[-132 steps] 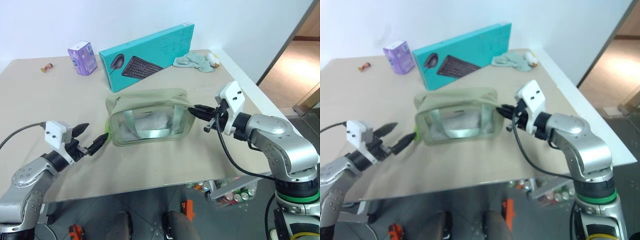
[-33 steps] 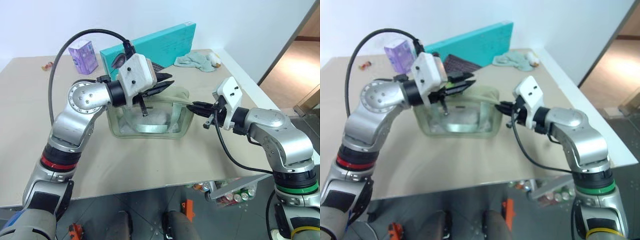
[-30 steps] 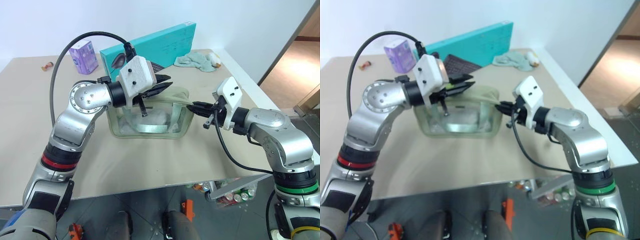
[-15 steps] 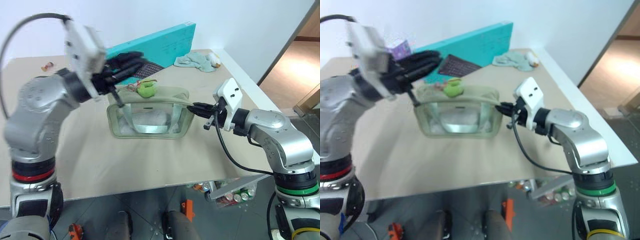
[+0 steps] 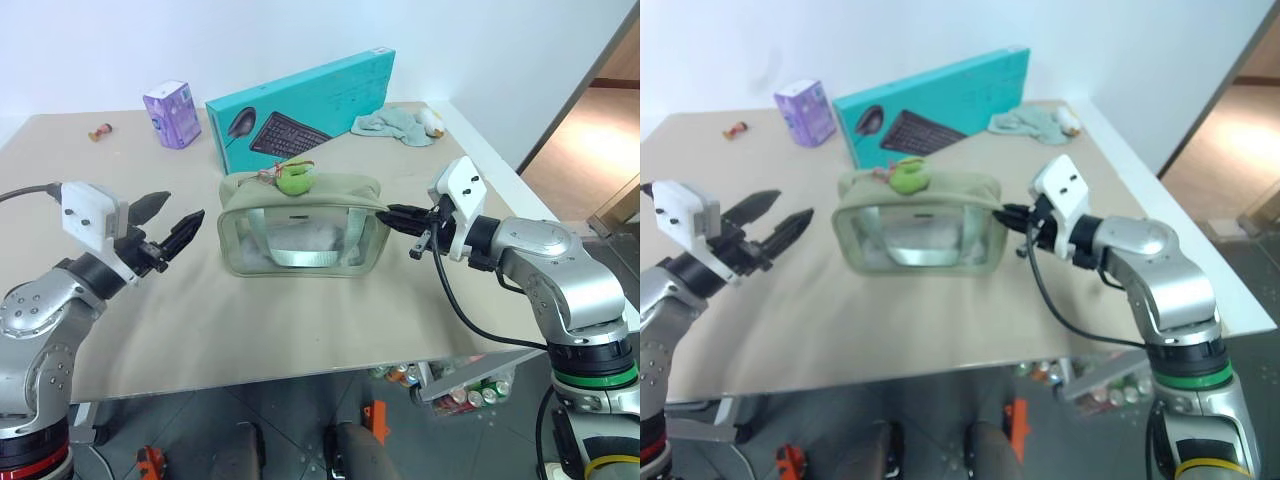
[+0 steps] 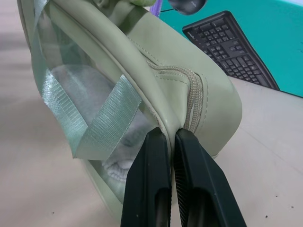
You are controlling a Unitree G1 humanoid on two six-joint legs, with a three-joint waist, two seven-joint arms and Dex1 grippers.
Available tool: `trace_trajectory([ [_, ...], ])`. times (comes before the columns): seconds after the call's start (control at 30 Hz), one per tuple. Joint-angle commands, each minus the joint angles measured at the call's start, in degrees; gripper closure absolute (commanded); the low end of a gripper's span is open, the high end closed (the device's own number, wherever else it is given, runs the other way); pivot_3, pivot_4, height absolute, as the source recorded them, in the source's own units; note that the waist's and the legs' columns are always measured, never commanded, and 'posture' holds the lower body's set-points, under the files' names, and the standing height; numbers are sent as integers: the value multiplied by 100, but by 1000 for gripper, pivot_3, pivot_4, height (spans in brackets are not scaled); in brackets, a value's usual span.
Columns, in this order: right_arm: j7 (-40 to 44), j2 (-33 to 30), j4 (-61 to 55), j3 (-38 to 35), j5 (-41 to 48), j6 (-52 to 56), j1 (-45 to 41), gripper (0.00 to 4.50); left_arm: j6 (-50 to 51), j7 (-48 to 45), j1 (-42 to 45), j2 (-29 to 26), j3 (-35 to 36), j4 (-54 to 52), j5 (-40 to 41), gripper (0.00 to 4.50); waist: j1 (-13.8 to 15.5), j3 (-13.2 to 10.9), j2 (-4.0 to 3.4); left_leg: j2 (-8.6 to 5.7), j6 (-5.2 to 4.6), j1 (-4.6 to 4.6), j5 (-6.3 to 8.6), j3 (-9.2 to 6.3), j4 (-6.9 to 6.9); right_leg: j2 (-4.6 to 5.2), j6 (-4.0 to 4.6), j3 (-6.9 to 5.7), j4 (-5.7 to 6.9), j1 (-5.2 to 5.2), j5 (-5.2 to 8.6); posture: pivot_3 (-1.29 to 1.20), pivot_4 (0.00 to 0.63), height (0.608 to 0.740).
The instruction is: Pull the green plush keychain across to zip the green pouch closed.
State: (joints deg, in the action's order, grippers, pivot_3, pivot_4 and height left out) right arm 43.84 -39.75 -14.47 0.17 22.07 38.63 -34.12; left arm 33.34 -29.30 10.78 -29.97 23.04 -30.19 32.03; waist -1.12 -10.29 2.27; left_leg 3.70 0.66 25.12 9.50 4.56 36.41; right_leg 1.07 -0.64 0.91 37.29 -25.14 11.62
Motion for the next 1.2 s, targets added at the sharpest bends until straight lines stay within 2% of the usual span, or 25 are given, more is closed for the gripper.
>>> trace_trajectory([
  [0.03, 31, -50, -57, -33, -54, -103, -118, 4500, -130, 12, 15, 84, -85, -35, 192, 75, 0, 0, 0, 1, 0, 0, 0, -2, 0, -2, 1, -1, 0, 0, -1, 0, 150, 740],
  [0.27, 18, -64, -76, -51, -87, -111, -90, 4500, 36, -224, 133, 105, -429, 178, 565, 75, 0, 0, 0, 0, 1, 2, 1, -3, -3, -3, 2, -1, 0, -1, -2, 0, 150, 740],
  [0.4, 0, -66, -125, -74, -82, -90, -51, 4500, -119, -302, 265, 77, -626, 476, 440, 75, 0, 0, 0, 0, 1, 3, 0, -4, -3, -4, 2, -2, 0, -1, -2, 0, 150, 740],
  [0.57, -26, -71, -186, -90, -65, -44, -25, 4500, -305, -470, 451, 60, -819, 805, 304, 1452, 0, 0, 0, 0, 0, 3, 0, -3, -3, -4, 2, -2, 0, -2, -2, 0, 150, 740],
  [0.6, -34, -71, -193, -92, -64, -37, -27, 4500, -334, -498, 485, 45, -860, 854, 267, 1917, 0, 0, 0, -1, 0, 3, 0, -3, -3, -3, 2, -1, 0, -2, -2, 0, 150, 740],
  [0.83, -70, -79, -271, -107, -50, 31, -30, 4500, -472, -615, 635, 53, -1019, 959, 184, 4310, 0, 0, 0, 0, 1, 5, 1, -4, -4, -4, 2, -2, 0, -3, -2, 0, 150, 740],
  [0.9, -27, -94, -283, -102, -7, 82, -39, 4500, -461, -631, 650, 49, -1077, 919, 177, 4451, 0, 0, 0, 0, 1, 5, 1, -3, -4, -3, 2, -2, 0, -3, -2, 0, 150, 740],
  [0.97, 28, -111, -267, -86, 4, 73, -57, 3745, -447, -631, 632, 40, -1104, 873, 173, 4500, 0, 0, 0, -1, 1, 5, 0, -3, -4, -2, 2, -1, 0, -2, -2, 0, 150, 740],
  [1.03, 17, -87, -255, -124, 45, 112, -67, 3251, -450, -621, 596, 20, -1117, 850, 154, 4500, 1, 0, 0, -1, 1, 5, 1, -3, -4, -2, 2, -1, 0, -2, -2, 0, 150, 740],
  [1.07, 7, -73, -253, -150, 76, 150, -68, 2756, -455, -614, 578, 11, -1121, 844, 144, 4500, 1, 0, 0, -2, 1, 5, 0, -3, -4, -2, 2, -2, 0, -3, -2, 0, 150, 740],
  [1.13, 105, -185, -175, -171, 57, 98, -99, 2295, -423, -604, 531, 0, -1110, 801, 176, 4500, 1, 0, 0, -2, 1, 6, 1, -4, -4, -2, 2, -2, 0, -3, -2, 0, 150, 740],
  [1.17, 151, -254, -139, -167, 17, 43, -107, 1580, -408, -598, 516, -4, -1105, 786, 190, 4500, 1, 0, 0, -2, 1, 7, 1, -4, -4, -2, 2, -2, 0, -3, -2, 0, 150, 740],
  [1.2, 228, -346, -71, -177, -34, -43, -110, 1374, -396, -592, 502, -9, -1100, 775, 202, 4500, 2, 0, 0, -2, 1, 8, 1, -4, -4, -1, 2, -2, 0, -3, -2, 0, 150, 740],
])
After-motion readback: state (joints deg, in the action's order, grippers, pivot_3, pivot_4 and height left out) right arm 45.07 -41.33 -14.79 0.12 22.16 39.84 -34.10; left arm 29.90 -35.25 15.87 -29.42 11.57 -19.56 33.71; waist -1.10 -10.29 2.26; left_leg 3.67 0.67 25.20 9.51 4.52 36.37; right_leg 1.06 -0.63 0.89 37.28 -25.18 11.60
